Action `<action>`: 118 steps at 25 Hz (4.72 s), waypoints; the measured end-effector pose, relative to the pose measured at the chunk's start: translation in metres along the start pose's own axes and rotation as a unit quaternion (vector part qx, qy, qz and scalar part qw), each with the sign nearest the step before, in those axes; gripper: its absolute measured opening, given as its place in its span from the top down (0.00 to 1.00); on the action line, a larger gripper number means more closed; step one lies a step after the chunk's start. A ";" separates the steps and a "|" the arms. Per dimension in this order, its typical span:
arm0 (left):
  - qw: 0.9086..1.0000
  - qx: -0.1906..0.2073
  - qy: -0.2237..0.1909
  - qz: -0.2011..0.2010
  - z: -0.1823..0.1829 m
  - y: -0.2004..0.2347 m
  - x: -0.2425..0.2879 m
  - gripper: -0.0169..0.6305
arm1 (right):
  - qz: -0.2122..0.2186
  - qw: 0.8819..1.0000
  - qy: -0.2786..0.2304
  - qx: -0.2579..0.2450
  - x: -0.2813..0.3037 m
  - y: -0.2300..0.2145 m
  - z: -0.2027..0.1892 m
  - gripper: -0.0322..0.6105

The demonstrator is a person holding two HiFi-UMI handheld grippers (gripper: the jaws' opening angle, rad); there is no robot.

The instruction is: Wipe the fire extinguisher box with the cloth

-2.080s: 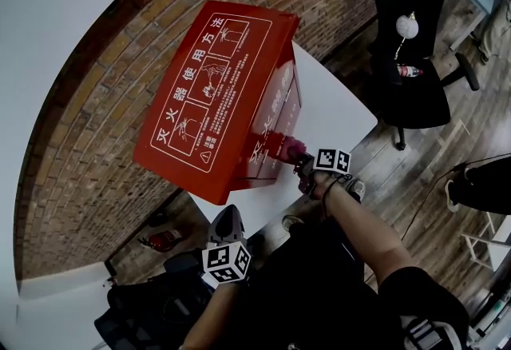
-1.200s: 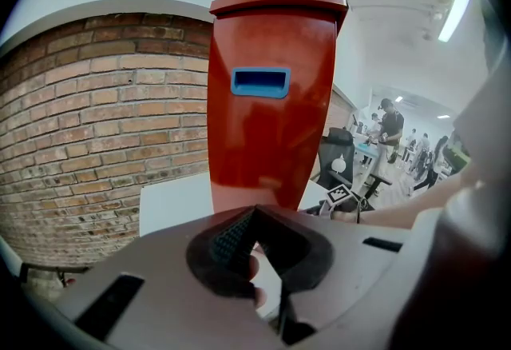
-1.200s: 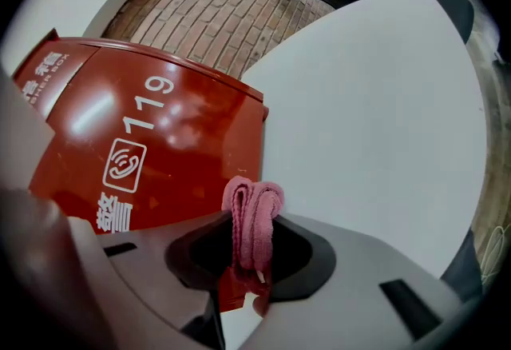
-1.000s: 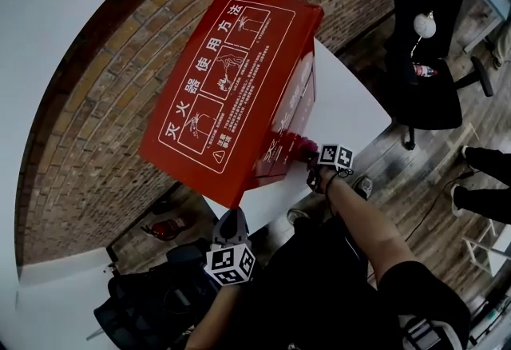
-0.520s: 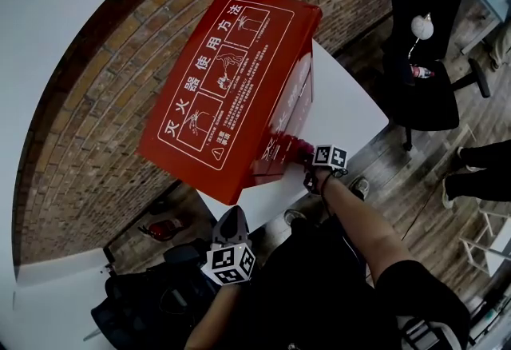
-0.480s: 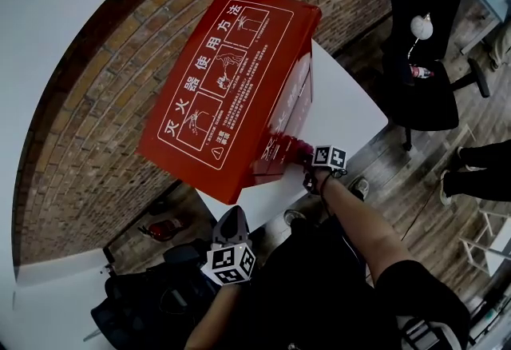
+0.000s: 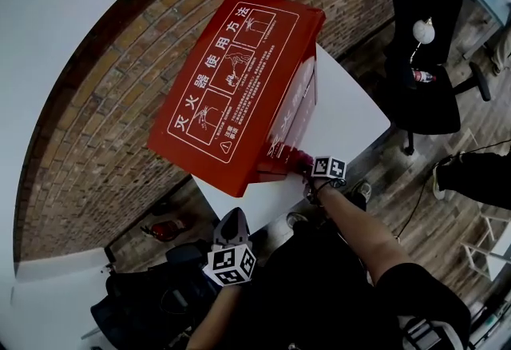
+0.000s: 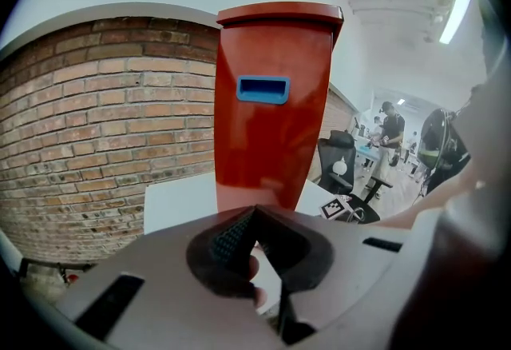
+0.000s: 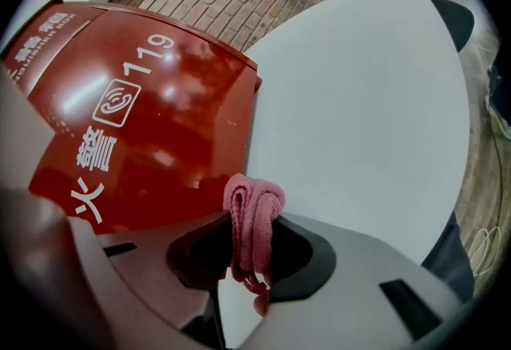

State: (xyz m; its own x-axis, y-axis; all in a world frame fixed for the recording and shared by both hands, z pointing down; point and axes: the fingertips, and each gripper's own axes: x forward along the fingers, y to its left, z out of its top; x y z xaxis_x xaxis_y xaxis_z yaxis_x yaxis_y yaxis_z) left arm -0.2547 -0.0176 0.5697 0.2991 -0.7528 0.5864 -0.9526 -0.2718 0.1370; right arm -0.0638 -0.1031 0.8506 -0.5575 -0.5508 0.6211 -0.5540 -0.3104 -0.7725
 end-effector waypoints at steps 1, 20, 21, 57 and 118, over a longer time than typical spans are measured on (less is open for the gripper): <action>1.000 -0.002 -0.001 0.003 0.000 0.003 -0.002 0.93 | -0.001 1.000 0.001 0.002 -0.002 0.002 -0.003 0.78; 0.999 -0.027 -0.026 -0.008 0.015 -0.005 0.008 0.93 | 0.107 0.993 -0.031 0.044 -0.041 0.057 0.000 0.78; 0.999 -0.028 -0.026 -0.011 0.015 -0.008 0.010 0.93 | 0.110 0.992 -0.030 0.045 -0.044 0.060 0.001 0.78; 0.998 -0.027 -0.056 -0.020 0.045 -0.036 0.035 0.93 | 0.232 0.971 -0.036 0.046 -0.138 0.188 0.017 0.78; 0.998 -0.026 -0.045 -0.020 0.028 -0.032 0.026 0.93 | 0.434 0.897 -0.052 0.066 -0.285 0.372 0.029 0.78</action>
State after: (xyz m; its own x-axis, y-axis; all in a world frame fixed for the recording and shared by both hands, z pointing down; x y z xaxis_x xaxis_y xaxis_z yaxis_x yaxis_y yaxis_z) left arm -0.2145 -0.0451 0.5580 0.3387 -0.7931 0.5063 -0.9406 -0.2728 0.2019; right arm -0.0930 -0.0844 0.3828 -0.6789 -0.6967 -0.2319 0.1416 0.1856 -0.9724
